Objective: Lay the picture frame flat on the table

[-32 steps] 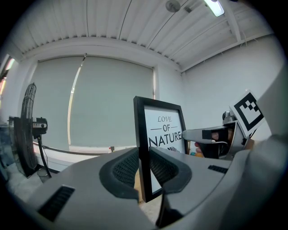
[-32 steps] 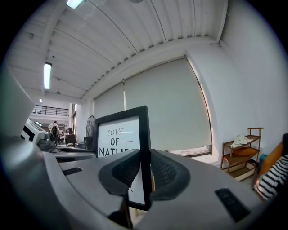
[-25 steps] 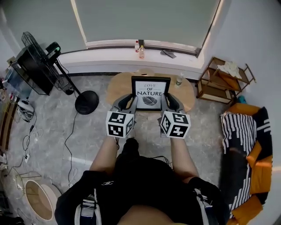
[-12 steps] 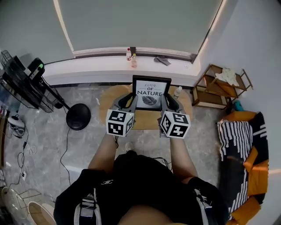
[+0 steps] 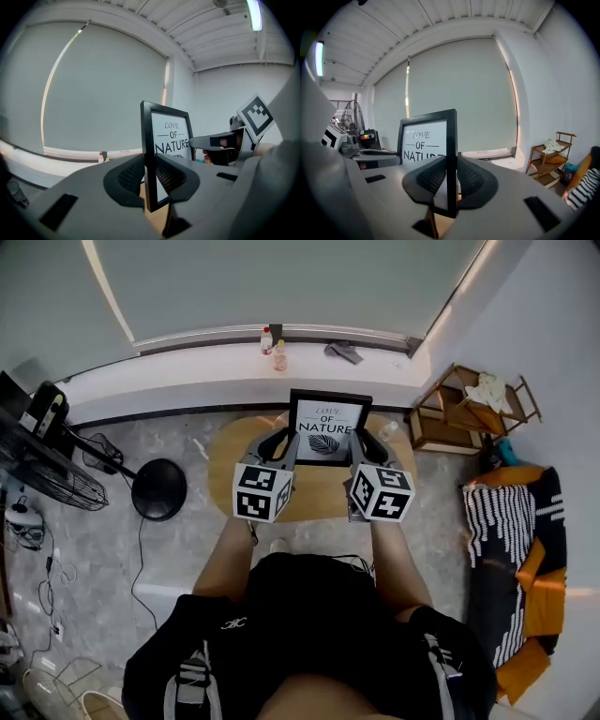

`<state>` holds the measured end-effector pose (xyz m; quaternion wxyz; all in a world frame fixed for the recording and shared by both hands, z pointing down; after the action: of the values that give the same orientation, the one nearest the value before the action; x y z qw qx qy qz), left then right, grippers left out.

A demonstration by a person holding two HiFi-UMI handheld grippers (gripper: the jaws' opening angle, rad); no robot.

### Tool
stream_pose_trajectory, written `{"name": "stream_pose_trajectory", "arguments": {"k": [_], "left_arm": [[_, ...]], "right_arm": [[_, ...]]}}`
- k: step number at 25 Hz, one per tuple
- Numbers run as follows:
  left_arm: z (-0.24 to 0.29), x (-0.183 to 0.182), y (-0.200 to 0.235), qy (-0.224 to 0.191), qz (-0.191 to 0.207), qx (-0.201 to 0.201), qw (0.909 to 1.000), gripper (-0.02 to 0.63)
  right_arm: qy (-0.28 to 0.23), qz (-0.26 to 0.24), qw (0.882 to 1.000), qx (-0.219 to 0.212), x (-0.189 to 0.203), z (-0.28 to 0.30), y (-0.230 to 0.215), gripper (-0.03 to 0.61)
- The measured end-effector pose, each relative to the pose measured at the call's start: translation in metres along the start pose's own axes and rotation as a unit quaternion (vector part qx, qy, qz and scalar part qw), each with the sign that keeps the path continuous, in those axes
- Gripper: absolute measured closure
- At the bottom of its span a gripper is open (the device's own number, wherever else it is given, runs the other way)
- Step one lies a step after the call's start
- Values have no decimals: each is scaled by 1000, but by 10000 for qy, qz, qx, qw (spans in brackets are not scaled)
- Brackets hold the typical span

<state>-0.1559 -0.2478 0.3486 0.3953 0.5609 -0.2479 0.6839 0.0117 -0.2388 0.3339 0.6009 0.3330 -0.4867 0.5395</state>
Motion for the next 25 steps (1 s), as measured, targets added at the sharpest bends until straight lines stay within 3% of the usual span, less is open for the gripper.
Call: {"name": "stream_pose_trajectory", "arguments": {"k": [6,13,25], "left_arm": [[20,23,28,152,-387,99,9991,528],[59,30,21,358,-337,128,9987,528],[131,55,23,809,-706,-453,9932,528]], "right_arm": [[329,-187,9993,59,11,32,6,491],[545,25,9985,0,22,58,-30,491],[1248,75,9894,-745,42,135,-89,491]]}}
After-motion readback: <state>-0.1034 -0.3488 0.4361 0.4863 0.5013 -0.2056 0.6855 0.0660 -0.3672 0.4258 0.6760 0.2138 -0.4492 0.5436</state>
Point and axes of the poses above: the fingertips, and each gripper's own axes: z forward along the fingers, y to its left, x out of its underside, the point moved 4 cm from there along -z, backward along the fingers, and after that the axes turned 1 degree about z, right-handed, at the moved point
